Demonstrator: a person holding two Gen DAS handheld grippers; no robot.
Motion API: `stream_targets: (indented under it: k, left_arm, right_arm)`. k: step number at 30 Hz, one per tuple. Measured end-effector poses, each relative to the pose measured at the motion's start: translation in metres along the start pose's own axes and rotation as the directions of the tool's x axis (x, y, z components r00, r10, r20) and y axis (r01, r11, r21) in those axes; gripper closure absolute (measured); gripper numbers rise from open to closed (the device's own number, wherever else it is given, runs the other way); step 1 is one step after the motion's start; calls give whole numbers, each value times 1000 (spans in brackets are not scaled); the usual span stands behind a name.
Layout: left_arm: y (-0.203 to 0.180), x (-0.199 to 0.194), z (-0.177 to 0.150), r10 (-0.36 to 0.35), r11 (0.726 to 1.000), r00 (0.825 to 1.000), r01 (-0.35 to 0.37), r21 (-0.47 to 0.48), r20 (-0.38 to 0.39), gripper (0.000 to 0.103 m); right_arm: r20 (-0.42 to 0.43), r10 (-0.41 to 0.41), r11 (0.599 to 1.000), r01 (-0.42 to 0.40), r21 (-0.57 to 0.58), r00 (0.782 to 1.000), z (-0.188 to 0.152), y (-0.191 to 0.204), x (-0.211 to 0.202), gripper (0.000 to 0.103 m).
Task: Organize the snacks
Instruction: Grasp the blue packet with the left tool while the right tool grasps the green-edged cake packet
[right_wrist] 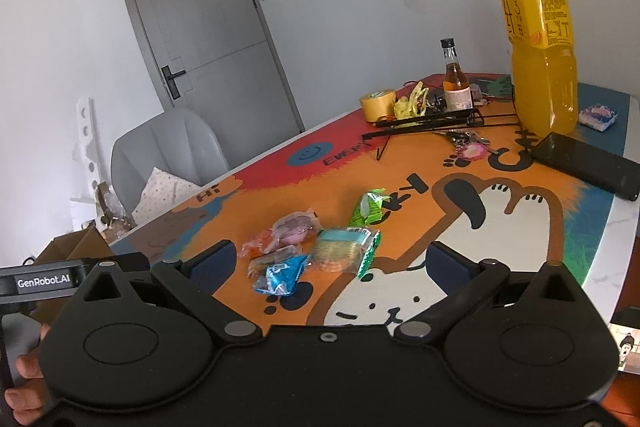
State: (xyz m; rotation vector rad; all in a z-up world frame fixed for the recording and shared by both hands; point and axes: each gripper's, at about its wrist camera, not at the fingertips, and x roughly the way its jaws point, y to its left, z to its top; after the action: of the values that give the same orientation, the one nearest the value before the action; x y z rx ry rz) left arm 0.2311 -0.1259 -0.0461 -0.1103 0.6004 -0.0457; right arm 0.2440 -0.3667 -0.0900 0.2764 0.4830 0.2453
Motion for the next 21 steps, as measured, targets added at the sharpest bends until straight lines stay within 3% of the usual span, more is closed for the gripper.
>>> stream_targets:
  k: [21]
  left_arm:
    - [-49, 71, -1, -11, 998, 998, 15, 60, -64, 5]
  right_arm:
    - [-40, 31, 997, -28, 74, 999, -4, -44, 47, 0]
